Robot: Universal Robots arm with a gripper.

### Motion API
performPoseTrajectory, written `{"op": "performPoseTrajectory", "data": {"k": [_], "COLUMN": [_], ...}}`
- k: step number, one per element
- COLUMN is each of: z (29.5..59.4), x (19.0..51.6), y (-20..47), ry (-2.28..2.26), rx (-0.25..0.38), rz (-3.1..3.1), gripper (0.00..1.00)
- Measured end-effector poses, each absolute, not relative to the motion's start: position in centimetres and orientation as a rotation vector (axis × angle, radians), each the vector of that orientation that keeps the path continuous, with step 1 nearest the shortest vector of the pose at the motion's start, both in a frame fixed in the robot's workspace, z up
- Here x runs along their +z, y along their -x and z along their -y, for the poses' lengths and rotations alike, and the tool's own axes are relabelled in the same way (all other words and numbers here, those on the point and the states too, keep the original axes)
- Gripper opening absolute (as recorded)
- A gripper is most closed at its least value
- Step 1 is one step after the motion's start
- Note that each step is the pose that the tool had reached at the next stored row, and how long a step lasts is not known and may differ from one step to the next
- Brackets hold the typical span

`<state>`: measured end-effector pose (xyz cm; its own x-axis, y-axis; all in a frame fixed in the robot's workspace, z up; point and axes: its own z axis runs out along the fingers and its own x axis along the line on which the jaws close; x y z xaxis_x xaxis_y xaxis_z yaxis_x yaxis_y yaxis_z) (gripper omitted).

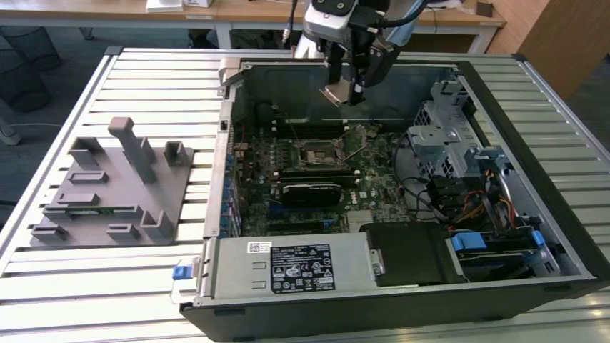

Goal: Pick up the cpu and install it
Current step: 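Place the cpu into insertion slot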

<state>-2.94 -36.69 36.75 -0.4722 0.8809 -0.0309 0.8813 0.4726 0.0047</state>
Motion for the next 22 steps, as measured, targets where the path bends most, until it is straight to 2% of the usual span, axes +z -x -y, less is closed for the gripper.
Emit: {"op": "performPoseTrajectory", "data": {"k": [22], "z": [36.69], "x": [36.35], "y": [2.94], "ry": [-2.033], "rx": [-0.028], "rz": [-2.359], "gripper": [0.54]}}
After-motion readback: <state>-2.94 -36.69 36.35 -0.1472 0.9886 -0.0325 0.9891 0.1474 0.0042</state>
